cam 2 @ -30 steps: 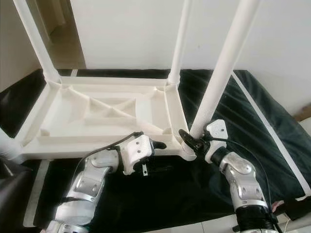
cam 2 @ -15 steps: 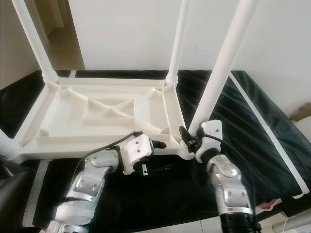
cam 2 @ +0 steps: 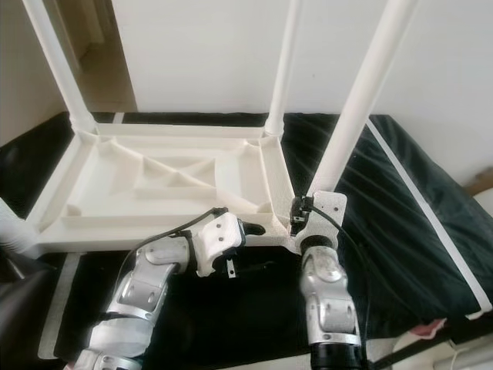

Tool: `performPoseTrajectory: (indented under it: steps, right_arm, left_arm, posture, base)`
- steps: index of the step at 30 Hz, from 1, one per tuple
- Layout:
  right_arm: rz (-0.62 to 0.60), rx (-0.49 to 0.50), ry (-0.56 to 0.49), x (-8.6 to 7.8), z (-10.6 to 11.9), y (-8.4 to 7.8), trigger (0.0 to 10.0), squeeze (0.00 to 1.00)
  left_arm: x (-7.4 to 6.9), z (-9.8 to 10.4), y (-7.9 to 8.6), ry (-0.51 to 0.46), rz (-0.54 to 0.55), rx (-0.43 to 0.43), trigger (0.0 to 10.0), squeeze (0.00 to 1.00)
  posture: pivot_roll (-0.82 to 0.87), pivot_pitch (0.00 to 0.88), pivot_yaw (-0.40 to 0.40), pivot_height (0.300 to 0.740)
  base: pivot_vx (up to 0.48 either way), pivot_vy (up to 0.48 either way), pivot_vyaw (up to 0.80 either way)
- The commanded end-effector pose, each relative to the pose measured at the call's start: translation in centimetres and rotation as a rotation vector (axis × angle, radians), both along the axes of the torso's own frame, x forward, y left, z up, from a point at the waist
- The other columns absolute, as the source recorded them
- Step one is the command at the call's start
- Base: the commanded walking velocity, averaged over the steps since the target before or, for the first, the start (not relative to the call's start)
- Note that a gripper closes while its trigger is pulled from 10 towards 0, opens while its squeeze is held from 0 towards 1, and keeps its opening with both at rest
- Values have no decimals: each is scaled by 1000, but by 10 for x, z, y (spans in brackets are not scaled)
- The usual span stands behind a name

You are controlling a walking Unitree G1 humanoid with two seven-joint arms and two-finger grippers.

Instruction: Building children table

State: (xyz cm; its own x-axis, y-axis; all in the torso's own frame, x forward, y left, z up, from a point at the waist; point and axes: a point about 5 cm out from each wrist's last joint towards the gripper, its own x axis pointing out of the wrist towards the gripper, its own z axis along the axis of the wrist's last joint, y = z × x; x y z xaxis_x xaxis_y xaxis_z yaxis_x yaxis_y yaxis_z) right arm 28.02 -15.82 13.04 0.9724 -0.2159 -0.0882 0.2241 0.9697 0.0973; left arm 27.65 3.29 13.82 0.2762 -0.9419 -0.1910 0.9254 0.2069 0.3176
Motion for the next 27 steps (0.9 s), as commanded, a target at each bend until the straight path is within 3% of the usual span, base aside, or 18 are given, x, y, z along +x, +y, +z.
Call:
performPoseTrajectory:
  steps: [1, 10, 11, 12, 13, 18, 23, 27]
  right_arm:
    - [-77, 64, 121, -10, -21, -1, 10000, 0]
    - [-30, 24, 91, -7, -13, 5, 10000, 0]
    - [-18, 21, 74, -5, -10, 5, 10000, 643]
    - [-18, 21, 74, -5, -10, 5, 10000, 643]
    - [-10, 4, 56, -4, -7, 3, 10000, 1000]
    - [12, -31, 9, -4, 0, -3, 10000, 1000]
    - [117, -54, -64, -6, 8, -12, 10000, 1000]
    - [263, -62, -95, -2, 9, -33, 10000, 1000]
  left_arm:
    - [11, 2, -1, -49, 278, -93, 10000, 0]
    - [15, 5, -3, -60, 281, -98, 10000, 0]
    - [15, 5, -3, -62, 282, -100, 10000, 0]
    - [15, 5, -3, -62, 282, -100, 10000, 0]
    - [16, 5, -3, -63, 283, -100, 10000, 0]
    - [15, 4, -3, -63, 284, -98, 10000, 0]
    - [15, 4, -3, -62, 292, -100, 10000, 0]
    - [14, 2, -2, -59, 295, -99, 10000, 0]
  posture:
    - [-16, 0, -57, 740]
    - [-18, 0, -62, 740]
    - [-17, 0, -62, 740]
    - [-17, 0, -62, 740]
    - [-17, 0, -63, 740]
    - [-14, 0, -67, 740]
    - [-9, 0, -73, 740]
    - [-13, 0, -72, 740]
  base:
    - [0, 0, 0]
    - [0, 0, 0]
    - [0, 0, 0]
    - [0, 0, 0]
    - [0, 0, 0]
    - [0, 0, 0]
    - [0, 0, 0]
    - [0, 0, 0]
